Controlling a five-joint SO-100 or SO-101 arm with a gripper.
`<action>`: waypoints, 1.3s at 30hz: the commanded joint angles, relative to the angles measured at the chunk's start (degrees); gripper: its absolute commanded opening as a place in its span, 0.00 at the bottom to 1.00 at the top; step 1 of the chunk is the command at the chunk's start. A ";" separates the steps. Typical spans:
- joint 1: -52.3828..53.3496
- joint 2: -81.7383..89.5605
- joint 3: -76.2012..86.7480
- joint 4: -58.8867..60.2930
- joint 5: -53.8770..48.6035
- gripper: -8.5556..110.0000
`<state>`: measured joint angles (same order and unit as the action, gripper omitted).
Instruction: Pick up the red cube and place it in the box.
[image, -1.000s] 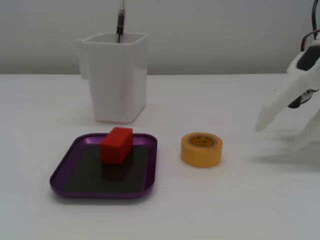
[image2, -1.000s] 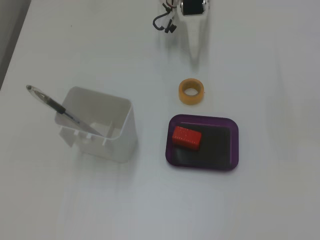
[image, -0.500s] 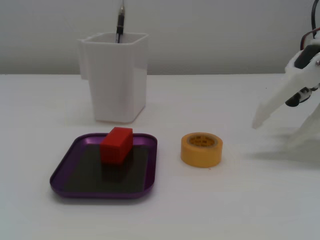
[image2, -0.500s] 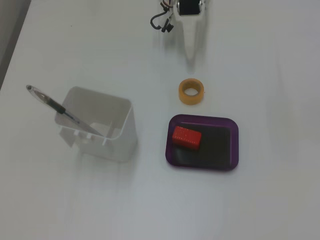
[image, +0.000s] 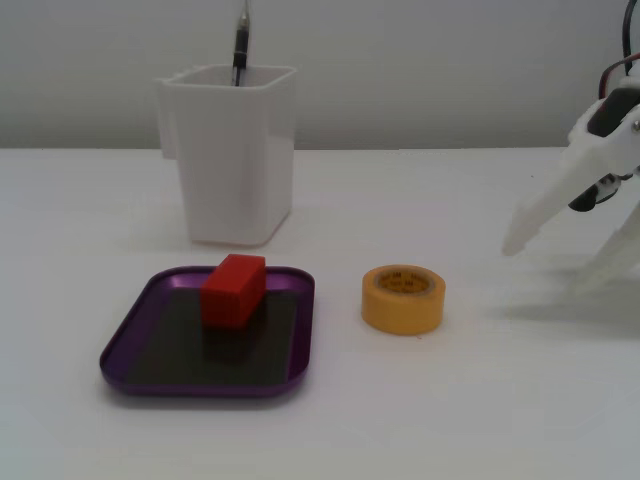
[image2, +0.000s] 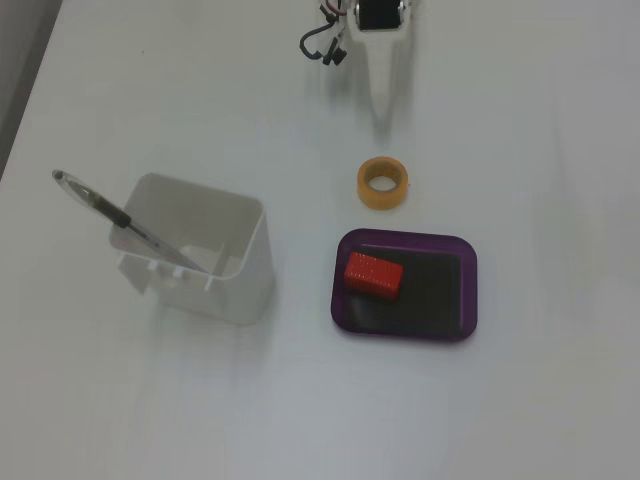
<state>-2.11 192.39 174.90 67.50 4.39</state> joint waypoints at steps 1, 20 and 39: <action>0.26 5.62 0.35 -0.70 -0.62 0.21; -0.26 5.80 0.35 0.09 -0.79 0.07; -0.26 5.80 0.26 0.09 -0.79 0.07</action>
<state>-2.11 192.39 174.90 67.50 3.78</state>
